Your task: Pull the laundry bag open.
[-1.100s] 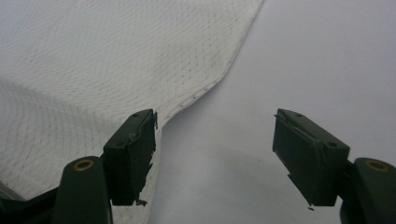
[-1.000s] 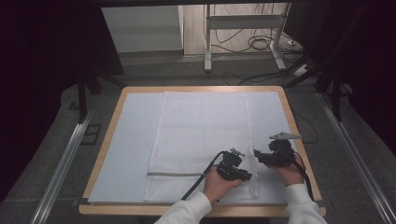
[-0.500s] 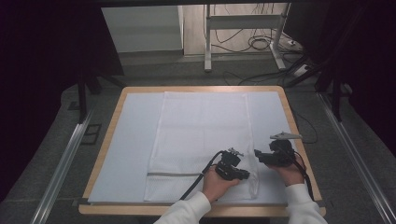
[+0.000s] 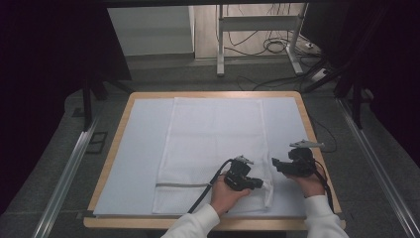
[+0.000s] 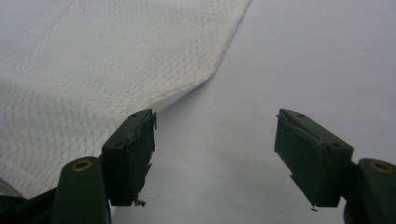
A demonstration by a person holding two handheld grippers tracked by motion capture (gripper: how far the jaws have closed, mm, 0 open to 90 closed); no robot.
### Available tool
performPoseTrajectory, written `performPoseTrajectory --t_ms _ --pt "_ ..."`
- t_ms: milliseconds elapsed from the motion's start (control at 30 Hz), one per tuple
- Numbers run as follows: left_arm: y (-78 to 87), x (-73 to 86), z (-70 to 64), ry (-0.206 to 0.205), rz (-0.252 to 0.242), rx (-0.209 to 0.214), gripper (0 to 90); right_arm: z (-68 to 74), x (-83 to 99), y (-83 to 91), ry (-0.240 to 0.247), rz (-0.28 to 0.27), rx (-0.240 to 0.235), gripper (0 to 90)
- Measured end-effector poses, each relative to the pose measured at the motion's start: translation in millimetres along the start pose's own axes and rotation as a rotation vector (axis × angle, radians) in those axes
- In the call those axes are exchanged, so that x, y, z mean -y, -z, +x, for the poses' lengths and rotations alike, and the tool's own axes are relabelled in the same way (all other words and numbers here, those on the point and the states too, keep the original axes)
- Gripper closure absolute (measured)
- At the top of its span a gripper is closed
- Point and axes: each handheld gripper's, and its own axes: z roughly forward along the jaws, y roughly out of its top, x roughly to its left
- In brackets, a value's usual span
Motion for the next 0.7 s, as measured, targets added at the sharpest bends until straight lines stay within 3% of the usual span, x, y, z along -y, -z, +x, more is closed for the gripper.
performPoseTrajectory --t_ms 300,700 --pt "14.0 0.8 -0.2 -0.010 -0.020 -0.018 86.2 -1.1 0.1 1.2 -0.013 -0.001 0.002 28.1" --pt "37.5 -0.2 3.7 -0.010 -0.046 -0.030 86.3 -4.4 -0.2 5.0 -0.052 -0.007 -0.032 27.5"
